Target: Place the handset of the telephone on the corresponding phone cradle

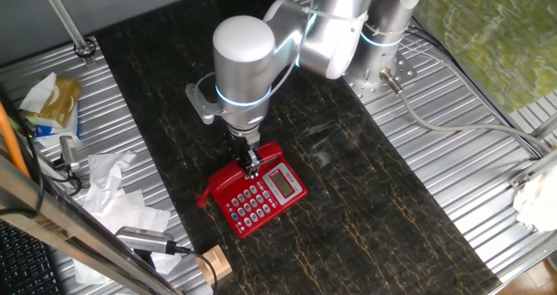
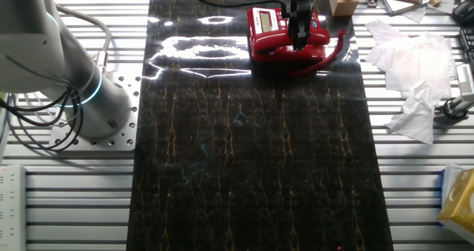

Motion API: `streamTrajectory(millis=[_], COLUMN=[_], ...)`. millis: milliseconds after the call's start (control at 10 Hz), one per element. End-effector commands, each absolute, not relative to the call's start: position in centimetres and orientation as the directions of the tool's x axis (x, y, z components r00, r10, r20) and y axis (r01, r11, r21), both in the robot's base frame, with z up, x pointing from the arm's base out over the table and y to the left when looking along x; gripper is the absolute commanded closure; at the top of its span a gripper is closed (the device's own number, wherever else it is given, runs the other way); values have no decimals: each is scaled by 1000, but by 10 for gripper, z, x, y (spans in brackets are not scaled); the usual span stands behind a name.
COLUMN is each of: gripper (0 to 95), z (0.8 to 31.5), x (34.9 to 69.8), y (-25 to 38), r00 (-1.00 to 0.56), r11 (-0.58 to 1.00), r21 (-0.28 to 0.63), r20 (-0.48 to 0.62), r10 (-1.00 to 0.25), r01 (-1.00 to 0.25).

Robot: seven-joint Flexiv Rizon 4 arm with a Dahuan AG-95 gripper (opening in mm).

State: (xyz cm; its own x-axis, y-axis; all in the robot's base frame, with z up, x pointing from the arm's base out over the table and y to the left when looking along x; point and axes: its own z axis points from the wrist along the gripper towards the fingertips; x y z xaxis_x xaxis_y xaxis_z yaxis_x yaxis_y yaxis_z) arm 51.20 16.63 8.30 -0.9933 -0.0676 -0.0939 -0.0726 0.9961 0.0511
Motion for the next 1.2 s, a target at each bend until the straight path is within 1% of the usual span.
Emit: streamTrajectory(millis=[100, 1200], gripper=[950, 950], z=[81, 69], x=[514, 517], y=[166, 165], r00=[-993, -993], r11=[996, 996], r21=[52, 59], r20=[-98, -105], r10=[-66, -58], r01=[-71, -65])
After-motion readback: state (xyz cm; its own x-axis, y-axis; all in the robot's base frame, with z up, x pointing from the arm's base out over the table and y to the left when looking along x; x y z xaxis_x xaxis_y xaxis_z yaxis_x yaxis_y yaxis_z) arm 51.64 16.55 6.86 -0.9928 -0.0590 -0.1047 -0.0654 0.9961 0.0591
